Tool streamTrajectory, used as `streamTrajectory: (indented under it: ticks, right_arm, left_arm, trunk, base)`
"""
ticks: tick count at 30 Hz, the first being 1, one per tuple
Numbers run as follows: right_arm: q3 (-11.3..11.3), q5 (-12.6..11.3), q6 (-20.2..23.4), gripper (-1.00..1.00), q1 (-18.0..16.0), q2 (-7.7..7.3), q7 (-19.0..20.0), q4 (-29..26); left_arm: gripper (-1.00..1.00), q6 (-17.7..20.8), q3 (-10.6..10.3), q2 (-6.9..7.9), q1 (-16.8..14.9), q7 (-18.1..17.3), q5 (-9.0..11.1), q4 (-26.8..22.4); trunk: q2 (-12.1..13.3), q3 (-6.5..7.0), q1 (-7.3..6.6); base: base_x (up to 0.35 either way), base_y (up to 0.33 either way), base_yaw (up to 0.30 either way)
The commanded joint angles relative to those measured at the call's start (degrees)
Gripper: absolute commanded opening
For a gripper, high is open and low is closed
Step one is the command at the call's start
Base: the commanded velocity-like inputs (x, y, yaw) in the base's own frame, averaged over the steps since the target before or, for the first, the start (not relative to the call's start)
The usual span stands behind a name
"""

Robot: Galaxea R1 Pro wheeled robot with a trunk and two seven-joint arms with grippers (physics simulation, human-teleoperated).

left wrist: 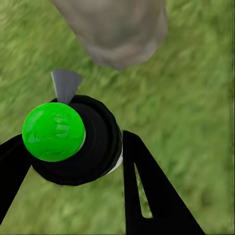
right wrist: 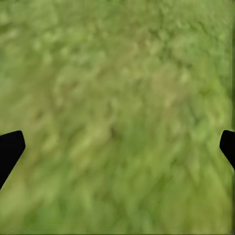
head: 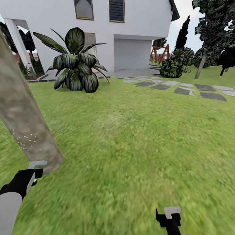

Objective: In the garden, pick up the pesticide atomizer on the floor and spray pesticide onto both trees until each tree trunk is fully covered.

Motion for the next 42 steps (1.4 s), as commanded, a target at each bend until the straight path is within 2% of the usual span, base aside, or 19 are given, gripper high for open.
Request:
streamTrajectory:
  ticks: [1,6,11,15,25,42]
  right_arm:
    - [0.1,0.6,0.0,1.00,0.0,0.00,-0.5,0.1]
    - [0.2,0.6,0.0,1.00,0.0,0.00,-0.5,0.1]
    - [0.2,0.6,0.0,1.00,0.0,0.00,-0.5,0.1]
    - [0.2,0.6,0.0,1.00,0.0,0.00,-0.5,0.1]
    - [0.2,0.6,0.0,1.00,0.0,0.00,-0.5,0.1]
    - [0.1,0.6,0.0,1.00,0.0,0.00,-0.5,0.1]
  left_arm:
    - [-1.00,0.3,0.1,-0.03,0.0,0.0,-0.1,-0.1]
    - [-1.00,0.3,0.2,-0.03,0.0,0.1,-0.2,-0.1]
    - [-1.00,0.3,0.2,-0.03,0.0,0.4,-0.3,-0.1]
    - [-1.00,0.3,0.1,-0.03,0.0,2.3,-0.3,-0.1]
    - [-1.00,0.3,0.1,-0.05,0.0,2.5,-0.3,0.0]
    - [-1.00,0.4,0.2,-0.03,0.0,2.5,-0.2,-0.1]
  trunk:
    - [0.0,-0.05,0.01]
    - [0.0,-0.05,0.01]
    - [0.0,-0.05,0.01]
    - [0.0,-0.05,0.01]
    - [0.0,-0.05,0.01]
    - [0.0,-0.05,0.01]
  base:
    - [0.219,-0.203,0.000]
    - [0.179,-0.223,0.077]
    - [0.097,-0.255,0.257]
    - [0.010,-0.268,0.276]
    - [0.000,-0.269,0.272]
    - [0.159,-0.241,0.016]
